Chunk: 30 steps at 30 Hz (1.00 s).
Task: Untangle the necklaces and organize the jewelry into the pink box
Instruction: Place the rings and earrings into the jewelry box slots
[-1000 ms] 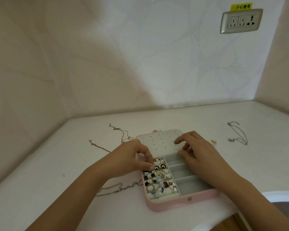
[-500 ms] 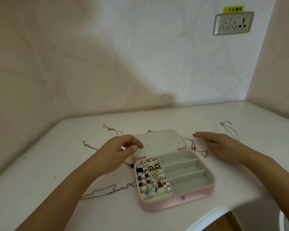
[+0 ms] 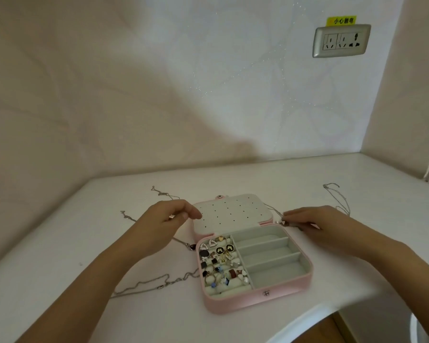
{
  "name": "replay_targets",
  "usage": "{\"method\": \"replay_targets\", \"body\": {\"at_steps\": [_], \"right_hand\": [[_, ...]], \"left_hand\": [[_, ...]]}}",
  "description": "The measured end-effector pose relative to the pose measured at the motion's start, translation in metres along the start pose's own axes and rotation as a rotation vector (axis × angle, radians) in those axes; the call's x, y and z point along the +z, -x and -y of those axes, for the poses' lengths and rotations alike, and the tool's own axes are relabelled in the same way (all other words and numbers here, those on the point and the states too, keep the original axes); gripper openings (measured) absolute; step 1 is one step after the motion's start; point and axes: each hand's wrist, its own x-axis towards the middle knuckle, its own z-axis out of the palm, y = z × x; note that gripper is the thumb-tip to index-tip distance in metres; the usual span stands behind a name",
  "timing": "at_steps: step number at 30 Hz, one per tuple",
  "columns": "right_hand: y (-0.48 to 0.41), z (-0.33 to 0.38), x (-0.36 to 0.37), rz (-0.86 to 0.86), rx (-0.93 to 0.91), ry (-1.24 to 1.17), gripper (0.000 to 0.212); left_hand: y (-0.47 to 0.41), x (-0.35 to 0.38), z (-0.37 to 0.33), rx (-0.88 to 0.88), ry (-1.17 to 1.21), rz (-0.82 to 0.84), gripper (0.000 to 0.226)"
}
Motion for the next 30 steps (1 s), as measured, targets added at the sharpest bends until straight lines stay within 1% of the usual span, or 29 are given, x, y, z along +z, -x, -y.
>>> {"method": "replay_targets", "body": {"at_steps": [2,5,9,11,13,15,17,21,23,26,28,30], "right_hand": [[0.005,-0.003,-0.001,-0.024,-0.014,0.012,0.043],[0.011,-0.007,-0.003,-0.104,0.052,0.052,0.035],[0.012,-0.003,-0.004,-0.121,0.154,0.09,0.028],[0.014,0.003,-0.006,-0.203,0.22,0.063,0.025],[0.016,0.011,-0.01,-0.351,0.225,0.021,0.019],[0.018,0.026,-0.015,-0.493,0.144,-0.019,0.014],[0.018,0.045,-0.018,-0.567,0.02,-0.063,0.012],[0.012,0.085,-0.012,-0.578,-0.194,-0.121,0.013],[0.006,0.103,-0.006,-0.568,-0.279,-0.126,0.004],[-0.007,0.122,0.004,-0.599,-0.349,-0.024,0.014],[-0.015,0.129,0.009,-0.626,-0.385,0.062,0.009],[-0.021,0.132,0.012,-0.637,-0.409,0.076,0.008]], "left_hand": [[0.0,-0.002,0.003,-0.013,0.02,0.003,0.037],[-0.001,-0.001,0.003,-0.027,0.043,0.019,0.039],[0.0,-0.002,0.003,-0.036,0.089,0.001,0.039],[0.002,-0.003,0.002,-0.028,0.113,-0.022,0.039],[0.003,-0.005,-0.001,-0.021,0.16,-0.06,0.037],[0.006,-0.007,-0.008,-0.02,0.254,-0.084,0.031],[0.009,-0.008,-0.015,-0.018,0.366,-0.072,0.024],[0.019,-0.005,-0.031,-0.026,0.523,0.017,0.014],[0.022,-0.001,-0.037,-0.058,0.587,0.068,0.016],[0.023,0.007,-0.041,-0.123,0.643,0.126,0.024],[0.023,0.011,-0.042,-0.16,0.689,0.115,0.023],[0.021,0.012,-0.04,-0.215,0.749,0.078,0.022]]}}
